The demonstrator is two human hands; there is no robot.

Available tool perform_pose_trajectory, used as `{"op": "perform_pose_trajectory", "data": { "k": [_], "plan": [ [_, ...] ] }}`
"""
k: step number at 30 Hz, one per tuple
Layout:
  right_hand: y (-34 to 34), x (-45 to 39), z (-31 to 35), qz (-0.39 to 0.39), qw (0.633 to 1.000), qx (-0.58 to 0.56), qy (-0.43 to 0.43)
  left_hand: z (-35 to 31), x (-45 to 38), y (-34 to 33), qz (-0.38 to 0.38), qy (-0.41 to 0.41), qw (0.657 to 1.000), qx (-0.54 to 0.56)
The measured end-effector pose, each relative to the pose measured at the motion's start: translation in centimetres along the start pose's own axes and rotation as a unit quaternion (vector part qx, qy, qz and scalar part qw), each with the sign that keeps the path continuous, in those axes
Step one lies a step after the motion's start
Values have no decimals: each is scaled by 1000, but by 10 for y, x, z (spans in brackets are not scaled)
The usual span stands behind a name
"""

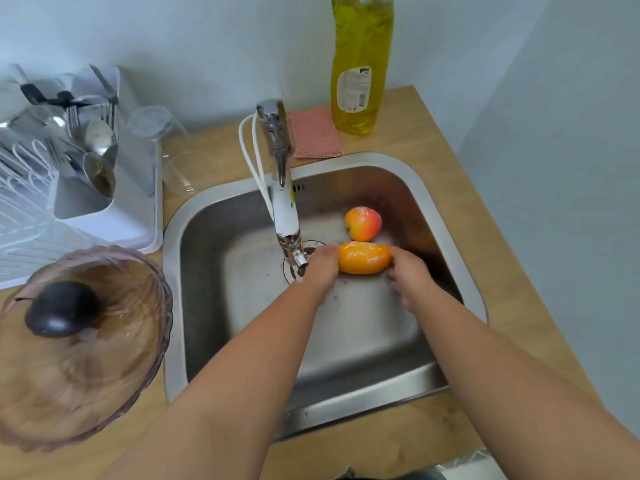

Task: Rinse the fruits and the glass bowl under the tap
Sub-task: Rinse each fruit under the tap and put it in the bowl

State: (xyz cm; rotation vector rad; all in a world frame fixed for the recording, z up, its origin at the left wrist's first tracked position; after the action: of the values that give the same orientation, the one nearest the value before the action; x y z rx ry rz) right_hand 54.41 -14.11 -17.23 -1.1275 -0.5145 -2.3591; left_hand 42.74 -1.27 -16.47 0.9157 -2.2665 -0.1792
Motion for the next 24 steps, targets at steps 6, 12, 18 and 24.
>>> {"op": "perform_pose_trajectory", "data": {
  "k": [6, 12, 18, 24],
  "plan": [
    [-11, 12, -8, 2, 999, -49, -11, 17, 10, 10, -37, 59, 981, 183],
    [-33, 38, -10, 51, 993, -107, 9, 43, 40, 20, -9, 118, 938, 327],
    [-62, 52, -14, 117, 988, -58, 83, 48, 76, 31, 22, 133, 906, 401],
    [-87, 69, -23, 226, 944, 147, 193, 40, 83, 41, -22, 87, 900, 427]
  ]
}}
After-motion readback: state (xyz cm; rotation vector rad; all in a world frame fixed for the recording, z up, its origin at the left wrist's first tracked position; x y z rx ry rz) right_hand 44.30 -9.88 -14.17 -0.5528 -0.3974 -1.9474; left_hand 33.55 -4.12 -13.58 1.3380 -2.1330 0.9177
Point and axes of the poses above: each hand's wrist, its own x-axis away from the middle knuckle, its own y-axis out of the back of the hand, z = x × y, the point moved 7 cm from there along -x, towards the middle knuckle, and after that the axes turned 6 degrees about -y, right-handed, at the moved point
